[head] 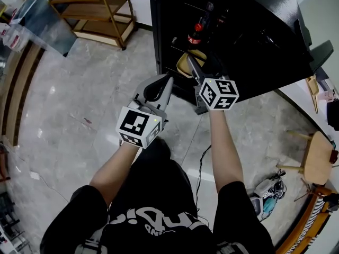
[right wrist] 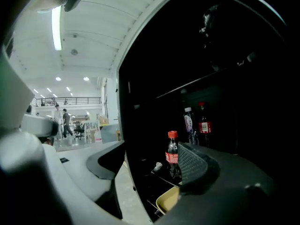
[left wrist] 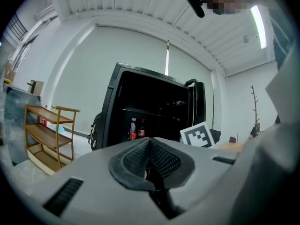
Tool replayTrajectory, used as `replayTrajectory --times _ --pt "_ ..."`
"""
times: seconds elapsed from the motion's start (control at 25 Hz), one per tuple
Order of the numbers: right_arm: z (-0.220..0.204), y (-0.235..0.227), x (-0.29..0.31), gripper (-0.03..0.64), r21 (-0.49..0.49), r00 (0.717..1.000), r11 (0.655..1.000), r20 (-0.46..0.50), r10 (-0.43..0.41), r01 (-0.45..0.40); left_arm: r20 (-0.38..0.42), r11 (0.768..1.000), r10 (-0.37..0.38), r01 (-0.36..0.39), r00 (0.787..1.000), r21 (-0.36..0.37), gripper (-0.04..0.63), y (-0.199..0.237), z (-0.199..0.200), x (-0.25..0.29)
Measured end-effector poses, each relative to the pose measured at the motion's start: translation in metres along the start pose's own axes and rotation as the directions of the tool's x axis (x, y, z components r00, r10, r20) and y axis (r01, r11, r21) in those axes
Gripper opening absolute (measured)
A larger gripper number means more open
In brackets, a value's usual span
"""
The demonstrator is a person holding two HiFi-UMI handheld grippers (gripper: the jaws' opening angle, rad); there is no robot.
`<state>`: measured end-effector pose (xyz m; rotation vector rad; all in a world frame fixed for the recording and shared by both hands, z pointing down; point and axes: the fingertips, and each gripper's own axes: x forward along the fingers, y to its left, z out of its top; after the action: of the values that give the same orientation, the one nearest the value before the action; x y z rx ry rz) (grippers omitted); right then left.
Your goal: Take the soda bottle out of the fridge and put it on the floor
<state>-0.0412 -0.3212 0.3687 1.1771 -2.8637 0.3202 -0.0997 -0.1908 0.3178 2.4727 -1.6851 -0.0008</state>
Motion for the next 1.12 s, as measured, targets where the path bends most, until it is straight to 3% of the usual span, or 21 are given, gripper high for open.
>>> replayTrajectory --times 0.56,1.0,1.12 --pt "-0.045 -0.067 0.095 0.344 -0.023 0.995 0.996 -0.058 -0.086 0.085 -0.022 1.0 0.008 -0.008 1.0 -0.002 0.006 0.017 -0.05 0.007" --pt "-0.061 -0.074 0.127 0.341 -0.09 0.994 0.992 -0.053 -0.097 0.092 -0.002 1.0 0.006 -0.006 1.0 -0.029 0.006 0.021 -0.072 0.011" --pt "-0.06 -0.078 0.126 0.306 -0.105 0.993 0.989 -0.037 -0.108 0.104 -0.003 0.999 0.013 -0.013 1.0 -0.041 0.006 0.022 -0.083 0.008"
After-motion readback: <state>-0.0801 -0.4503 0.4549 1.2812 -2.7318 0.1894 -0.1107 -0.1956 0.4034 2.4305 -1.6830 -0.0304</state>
